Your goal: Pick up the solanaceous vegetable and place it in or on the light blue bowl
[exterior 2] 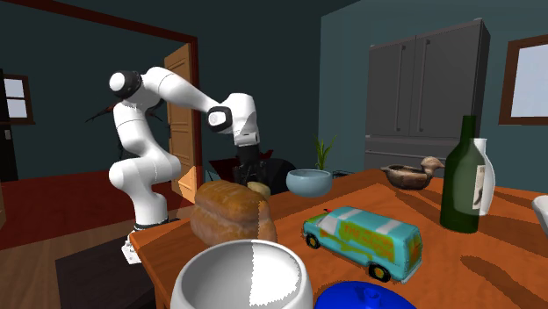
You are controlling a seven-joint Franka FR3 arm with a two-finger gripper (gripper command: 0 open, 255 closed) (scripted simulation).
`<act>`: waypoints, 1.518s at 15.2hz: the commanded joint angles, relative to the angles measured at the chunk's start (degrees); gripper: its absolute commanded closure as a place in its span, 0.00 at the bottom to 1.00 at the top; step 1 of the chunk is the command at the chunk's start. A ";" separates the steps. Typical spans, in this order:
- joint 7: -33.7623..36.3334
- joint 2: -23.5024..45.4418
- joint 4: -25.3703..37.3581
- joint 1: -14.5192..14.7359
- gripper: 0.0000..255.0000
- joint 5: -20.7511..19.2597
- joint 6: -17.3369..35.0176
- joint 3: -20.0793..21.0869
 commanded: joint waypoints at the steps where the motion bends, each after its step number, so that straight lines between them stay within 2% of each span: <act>1: -0.10 -0.61 1.05 0.00 1.00 -0.10 -1.68 -0.35; 23: -0.61 -3.51 15.90 -0.71 1.00 -1.87 -19.41 -3.53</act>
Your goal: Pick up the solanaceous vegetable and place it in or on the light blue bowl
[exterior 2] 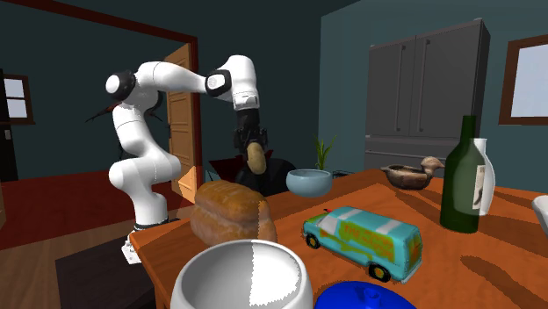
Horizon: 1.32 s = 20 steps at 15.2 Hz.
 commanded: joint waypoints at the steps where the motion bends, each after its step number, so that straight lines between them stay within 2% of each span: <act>1: -0.07 0.03 1.17 -0.10 1.00 -0.15 -1.16 -0.22; 7: 8.68 8.80 9.25 -0.25 1.00 -0.83 0.06 7.81; 12: 16.97 17.84 17.72 -1.08 1.00 -4.31 0.33 14.95; 17: 26.91 29.46 28.10 -1.13 1.00 -11.86 -0.84 22.27; 20: 33.60 38.10 35.57 0.85 1.00 -18.72 -2.88 25.71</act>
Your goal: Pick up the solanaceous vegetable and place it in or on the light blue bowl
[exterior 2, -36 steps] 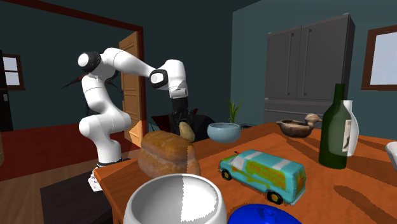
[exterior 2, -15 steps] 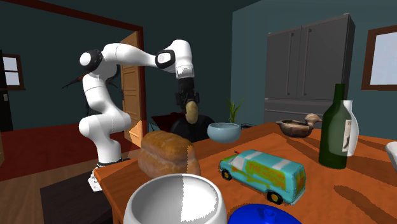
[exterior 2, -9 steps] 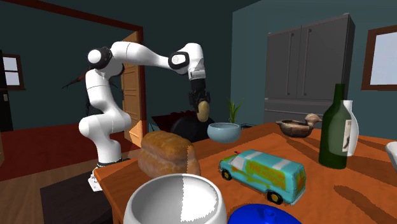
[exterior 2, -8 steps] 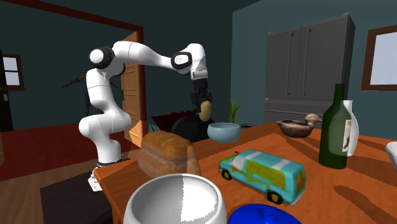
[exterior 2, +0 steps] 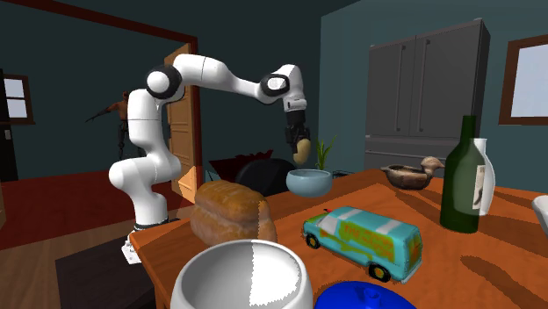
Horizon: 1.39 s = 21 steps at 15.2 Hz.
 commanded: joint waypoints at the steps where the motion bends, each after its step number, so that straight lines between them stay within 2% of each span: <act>1: 4.55 6.07 5.61 1.96 1.00 -4.98 -1.97 1.87; 2: 6.41 8.88 8.23 3.45 1.00 -7.26 -2.99 2.25; 15: 8.14 9.49 -1.12 3.37 1.00 -8.40 6.67 1.37; 21: 8.14 9.49 -1.12 3.37 1.00 -8.40 6.67 1.37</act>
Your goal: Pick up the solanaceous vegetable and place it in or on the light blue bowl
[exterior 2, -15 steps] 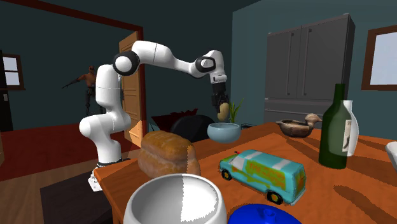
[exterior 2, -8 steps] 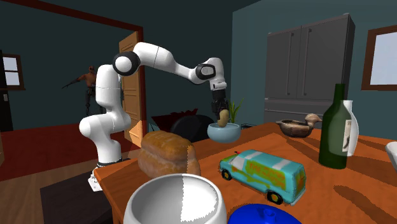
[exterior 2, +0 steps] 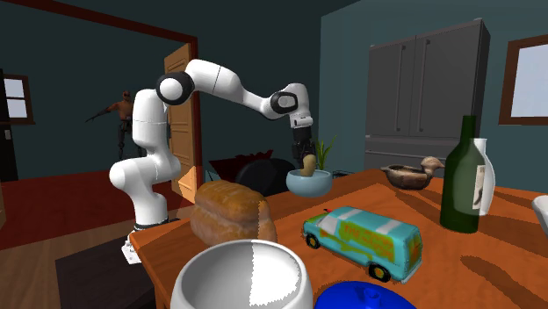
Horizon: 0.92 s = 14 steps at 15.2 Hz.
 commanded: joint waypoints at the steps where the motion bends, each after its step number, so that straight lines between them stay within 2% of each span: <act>1: 0.01 0.00 -0.01 0.00 1.00 -0.01 0.02 0.00; 2: 0.01 0.00 -0.01 0.00 0.00 -0.01 0.02 0.00; 7: 0.01 0.00 -0.01 0.00 0.00 -0.01 0.02 0.00; 11: -1.41 -2.10 5.13 -0.07 0.00 2.11 -6.44 0.64; 14: -1.42 -2.11 5.13 -0.07 0.00 2.11 -6.44 0.64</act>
